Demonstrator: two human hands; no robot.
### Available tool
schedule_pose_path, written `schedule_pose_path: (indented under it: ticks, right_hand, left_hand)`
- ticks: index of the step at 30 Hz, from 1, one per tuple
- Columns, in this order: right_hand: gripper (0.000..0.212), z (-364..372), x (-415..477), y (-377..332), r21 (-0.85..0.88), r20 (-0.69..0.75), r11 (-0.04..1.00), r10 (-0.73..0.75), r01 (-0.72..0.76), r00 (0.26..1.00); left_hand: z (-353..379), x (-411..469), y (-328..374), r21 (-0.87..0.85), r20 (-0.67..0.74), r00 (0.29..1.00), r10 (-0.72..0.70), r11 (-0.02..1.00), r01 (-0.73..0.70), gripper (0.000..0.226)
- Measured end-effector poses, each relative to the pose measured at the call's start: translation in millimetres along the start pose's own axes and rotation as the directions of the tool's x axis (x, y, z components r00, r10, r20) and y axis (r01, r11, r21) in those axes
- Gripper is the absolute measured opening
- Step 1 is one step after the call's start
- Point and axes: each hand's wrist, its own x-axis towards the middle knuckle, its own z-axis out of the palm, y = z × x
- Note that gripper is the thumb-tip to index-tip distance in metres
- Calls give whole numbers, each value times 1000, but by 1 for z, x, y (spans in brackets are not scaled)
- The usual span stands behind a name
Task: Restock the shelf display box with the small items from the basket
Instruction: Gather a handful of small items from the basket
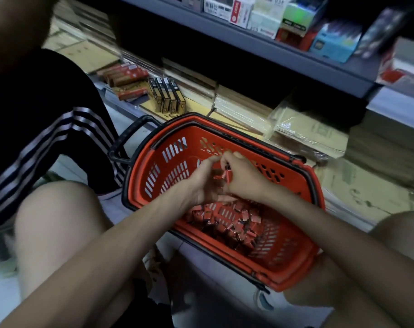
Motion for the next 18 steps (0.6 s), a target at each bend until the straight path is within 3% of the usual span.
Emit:
schedule_pose_path:
  ticks: [6,11,15,18]
  right_hand:
    - [54,-21,2,-36,-95,6,991,-93,93,996]
    - [64,-28,3,-39,-131,-3,978,-163,161,987]
    - [74,-25,0,-33,-18,0,986,-164,164,986]
    - [41,-11,-2,-15,253,-223,946,-148,204,963]
  left_hand:
    - [6,-24,16,-263,-5,989,147,954,-143,37]
    - [-1,-29,18,-274,-32,981,190,943,-191,34]
    - [-10,-23,18,-300,-62,973,221,926,-230,28]
    - [-23,-18,22,-258,-84,975,206,940,-221,19]
